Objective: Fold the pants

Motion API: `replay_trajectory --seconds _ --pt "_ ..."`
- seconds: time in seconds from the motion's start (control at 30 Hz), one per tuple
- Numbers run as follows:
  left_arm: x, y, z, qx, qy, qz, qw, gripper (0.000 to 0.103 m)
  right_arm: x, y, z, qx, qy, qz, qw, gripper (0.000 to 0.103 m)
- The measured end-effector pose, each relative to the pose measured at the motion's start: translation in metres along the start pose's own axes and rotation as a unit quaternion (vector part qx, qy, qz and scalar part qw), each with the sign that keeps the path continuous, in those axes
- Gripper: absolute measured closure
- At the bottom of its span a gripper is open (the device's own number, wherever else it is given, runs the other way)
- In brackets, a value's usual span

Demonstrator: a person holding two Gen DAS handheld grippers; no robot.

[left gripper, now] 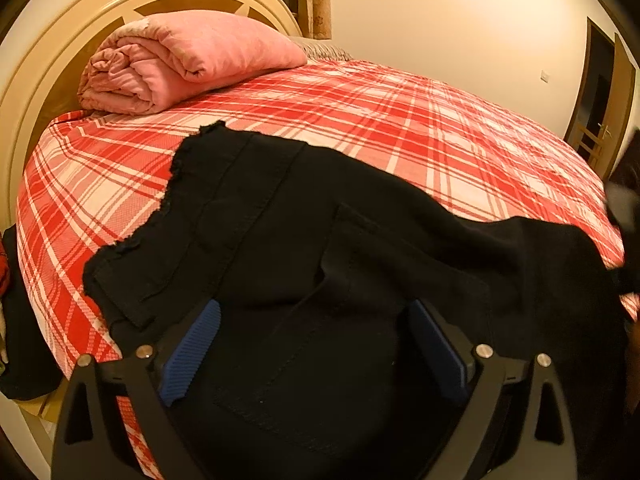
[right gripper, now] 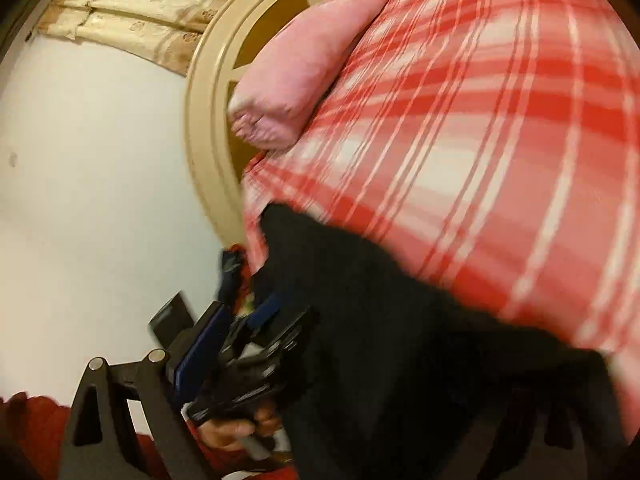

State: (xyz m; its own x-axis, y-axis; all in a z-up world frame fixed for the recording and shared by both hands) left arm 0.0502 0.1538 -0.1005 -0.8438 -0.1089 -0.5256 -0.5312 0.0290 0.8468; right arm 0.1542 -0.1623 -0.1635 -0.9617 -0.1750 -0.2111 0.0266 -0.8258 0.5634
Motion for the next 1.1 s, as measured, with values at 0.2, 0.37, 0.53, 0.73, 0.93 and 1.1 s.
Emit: replay_trajectory --seconds 0.2,0.37,0.53,0.73,0.93,1.1 --pt "0.003 0.001 -0.001 0.003 -0.006 -0.002 1.0 0.005 0.003 0.066 -0.054 -0.015 -0.067 0.0 0.998 0.047" --pt "0.003 0.0 -0.001 0.004 -0.006 -0.001 1.0 0.005 0.044 0.189 -0.095 0.109 -0.157 -0.181 0.965 0.045" --pt "0.002 0.0 0.0 0.007 -0.009 0.003 0.9999 0.004 0.122 0.297 -0.075 0.261 -0.2 -0.253 0.91 0.045" --pt "0.0 0.0 -0.004 0.0 -0.006 0.007 1.0 0.001 0.199 0.35 -0.07 0.449 -0.281 -0.222 0.819 0.045" --pt "0.0 0.0 -0.004 -0.002 0.0 0.022 0.9997 0.0 0.256 0.378 -0.078 0.407 -0.331 -0.291 0.8 0.045" --pt "-0.001 -0.001 -0.004 -0.005 0.005 0.023 0.9997 0.0 0.23 0.354 -0.091 0.419 -0.303 -0.239 0.822 0.045"
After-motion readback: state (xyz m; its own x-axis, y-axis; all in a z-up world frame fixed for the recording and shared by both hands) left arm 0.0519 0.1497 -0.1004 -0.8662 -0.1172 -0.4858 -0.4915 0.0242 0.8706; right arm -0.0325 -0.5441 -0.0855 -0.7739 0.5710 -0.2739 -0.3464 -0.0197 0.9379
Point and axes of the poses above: each gripper's, at about its wrist camera, not at the fingertips, and y roughly against the way its jaws point, z to its left, x to its underside, the point moved 1 cm from there along -y, roughly the way its jaws point, and after that the axes turned 13 degrees about z, right-handed, at the moved point
